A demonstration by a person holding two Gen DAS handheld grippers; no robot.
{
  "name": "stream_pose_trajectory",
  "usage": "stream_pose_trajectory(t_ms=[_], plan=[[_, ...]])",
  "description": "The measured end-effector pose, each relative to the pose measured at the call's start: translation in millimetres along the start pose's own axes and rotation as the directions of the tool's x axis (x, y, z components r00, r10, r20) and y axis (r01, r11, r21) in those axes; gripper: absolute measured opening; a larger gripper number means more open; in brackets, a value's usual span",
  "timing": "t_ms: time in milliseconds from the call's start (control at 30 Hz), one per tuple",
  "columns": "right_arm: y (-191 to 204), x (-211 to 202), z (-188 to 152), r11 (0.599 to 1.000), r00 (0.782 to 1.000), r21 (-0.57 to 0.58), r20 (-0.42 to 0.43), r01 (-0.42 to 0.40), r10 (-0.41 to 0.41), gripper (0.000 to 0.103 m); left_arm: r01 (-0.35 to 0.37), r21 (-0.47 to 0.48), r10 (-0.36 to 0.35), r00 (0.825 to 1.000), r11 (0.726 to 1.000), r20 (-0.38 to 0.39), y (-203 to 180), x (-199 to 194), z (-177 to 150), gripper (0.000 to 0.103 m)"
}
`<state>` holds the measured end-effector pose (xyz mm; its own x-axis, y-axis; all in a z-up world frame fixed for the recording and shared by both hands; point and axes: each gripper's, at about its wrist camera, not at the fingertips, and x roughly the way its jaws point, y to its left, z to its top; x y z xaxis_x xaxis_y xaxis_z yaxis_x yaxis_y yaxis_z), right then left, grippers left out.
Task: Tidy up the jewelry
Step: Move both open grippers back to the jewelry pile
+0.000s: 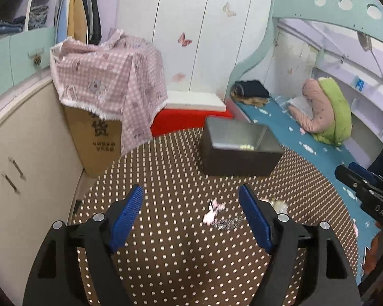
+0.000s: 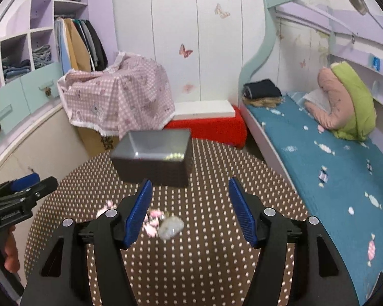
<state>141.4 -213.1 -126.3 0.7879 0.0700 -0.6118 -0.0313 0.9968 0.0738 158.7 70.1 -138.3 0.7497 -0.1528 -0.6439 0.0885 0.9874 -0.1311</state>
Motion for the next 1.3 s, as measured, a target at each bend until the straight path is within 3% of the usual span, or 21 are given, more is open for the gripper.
stream_pose_trajectory(t_ms=[367, 567, 700, 900, 967, 1133, 1300], plan=[[-6.7, 40.7, -32.2, 1.0, 0.993, 0.022, -0.118, -0.008, 0.011, 0.061, -0.063, 0.088, 0.073, 0.991, 0.994, -0.115, -4.6, 56.8, -24.0, 0.074], [-8.5, 62.3, -41.9, 0.999, 0.986, 0.031, -0.165, -0.022, 0.027, 0.061, -0.046, 0.11, 0.063, 0.985, 0.993, -0.158, -9.0, 76.6, -29.2, 0.073], [-6.9, 71.0, -45.7, 0.999, 0.982, 0.033, -0.184, -0.039, 0.044, 0.061, -0.033, 0.117, 0.056, 0.98, 0.993, -0.192, -10.6, 90.2, -28.5, 0.059], [1.3, 77.6, -48.6, 0.998, 0.978, 0.022, -0.199, -0.066, 0.069, 0.061, -0.045, 0.147, 0.074, 0.977, 0.988, -0.198, -15.5, 99.6, -29.4, 0.058], [5.8, 78.5, -49.0, 0.997, 0.977, 0.015, -0.201, -0.073, 0.075, 0.061, -0.046, 0.145, 0.075, 0.978, 0.988, -0.196, -17.6, 99.6, -28.7, 0.053], [16.7, 80.6, -51.9, 0.996, 0.974, -0.002, -0.212, -0.086, 0.083, 0.061, -0.048, 0.152, 0.076, 0.979, 0.987, -0.189, -16.1, 98.1, -27.7, 0.016], [30.2, 80.4, -54.5, 0.994, 0.971, -0.03, -0.217, -0.109, 0.1, 0.06, -0.013, 0.078, 0.029, 0.979, 0.997, -0.2, -1.7, 91.7, -27.3, 0.014]])
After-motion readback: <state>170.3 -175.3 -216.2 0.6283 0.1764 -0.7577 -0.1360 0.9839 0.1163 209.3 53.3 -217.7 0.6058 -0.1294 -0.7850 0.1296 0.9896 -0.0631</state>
